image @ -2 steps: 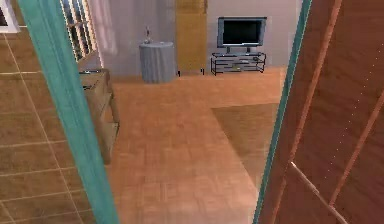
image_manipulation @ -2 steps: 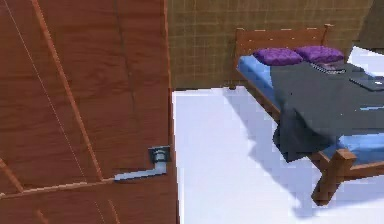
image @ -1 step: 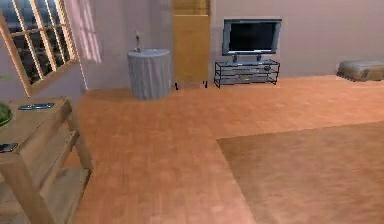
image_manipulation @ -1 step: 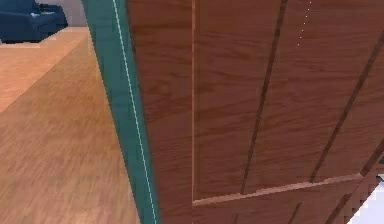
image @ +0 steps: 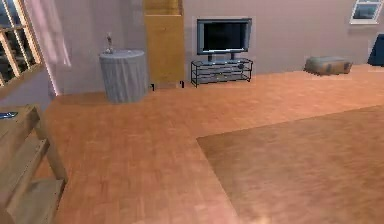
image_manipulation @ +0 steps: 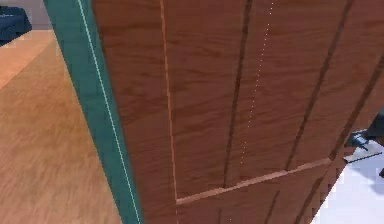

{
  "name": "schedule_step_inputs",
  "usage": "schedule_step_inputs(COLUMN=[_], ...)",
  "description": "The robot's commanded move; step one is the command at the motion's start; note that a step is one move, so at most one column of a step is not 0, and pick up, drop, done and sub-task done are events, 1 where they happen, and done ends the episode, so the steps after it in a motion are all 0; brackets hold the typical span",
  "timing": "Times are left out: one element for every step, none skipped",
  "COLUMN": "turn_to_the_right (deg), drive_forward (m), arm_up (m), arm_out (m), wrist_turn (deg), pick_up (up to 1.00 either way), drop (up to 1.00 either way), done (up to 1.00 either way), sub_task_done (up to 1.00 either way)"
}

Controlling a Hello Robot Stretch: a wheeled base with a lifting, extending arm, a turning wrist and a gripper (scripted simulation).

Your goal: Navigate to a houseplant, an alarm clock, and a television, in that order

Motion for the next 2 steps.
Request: schedule_step_inputs(turn_to_the_right=[0.0, 0.0], drive_forward=[1.0, 1.0], arm_up=[0.0, 0.0], arm_out=[0.0, 0.0], wrist_turn=[0.0, 0.0], pick_up=[0.0, 0.0], drop=[0.0, 0.0], done=[0.0, 0.0], sub_task_done=[0.0, 0.0])
